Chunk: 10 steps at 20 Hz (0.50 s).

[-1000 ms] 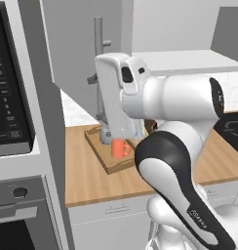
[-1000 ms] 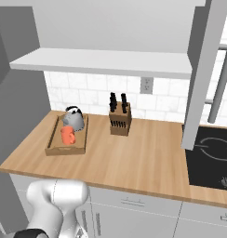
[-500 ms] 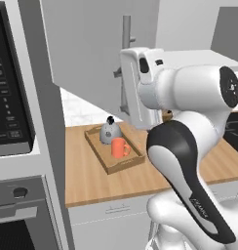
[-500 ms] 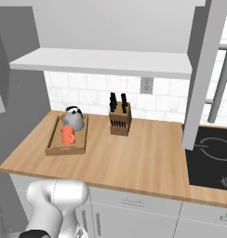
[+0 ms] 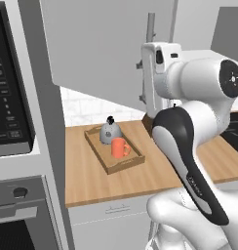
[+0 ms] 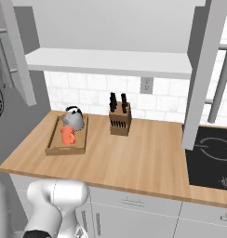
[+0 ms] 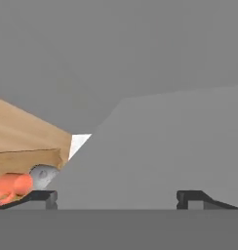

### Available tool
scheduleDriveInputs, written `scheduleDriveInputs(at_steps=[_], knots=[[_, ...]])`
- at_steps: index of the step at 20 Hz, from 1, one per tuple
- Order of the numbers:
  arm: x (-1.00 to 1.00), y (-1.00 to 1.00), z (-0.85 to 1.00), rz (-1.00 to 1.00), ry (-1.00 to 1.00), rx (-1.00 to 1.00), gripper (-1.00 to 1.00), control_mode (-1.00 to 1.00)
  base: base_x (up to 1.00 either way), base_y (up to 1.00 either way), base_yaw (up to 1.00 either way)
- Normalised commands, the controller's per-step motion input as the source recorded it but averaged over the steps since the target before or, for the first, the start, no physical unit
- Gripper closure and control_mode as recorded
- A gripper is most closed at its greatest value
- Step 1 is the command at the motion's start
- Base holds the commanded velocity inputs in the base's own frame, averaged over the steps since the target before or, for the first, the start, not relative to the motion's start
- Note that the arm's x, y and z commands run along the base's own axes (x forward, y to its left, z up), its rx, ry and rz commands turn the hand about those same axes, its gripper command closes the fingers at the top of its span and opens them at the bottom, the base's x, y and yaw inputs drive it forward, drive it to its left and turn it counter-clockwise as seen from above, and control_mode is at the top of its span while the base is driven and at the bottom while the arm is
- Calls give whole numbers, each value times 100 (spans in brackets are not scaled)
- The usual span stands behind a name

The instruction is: Pick the kettle from the counter and place it on the tray. Then pick the mug from the cabinet and place it on the tray. Then close the cabinet doors.

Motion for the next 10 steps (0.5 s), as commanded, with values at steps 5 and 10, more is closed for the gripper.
scheduleDriveInputs(at_steps=[5,10], knots=[[100,-30,-42,-1,2,0,-100,-100,0,0,0],[100,-30,-50,0,4,0,-100,-100,0,0,0]])
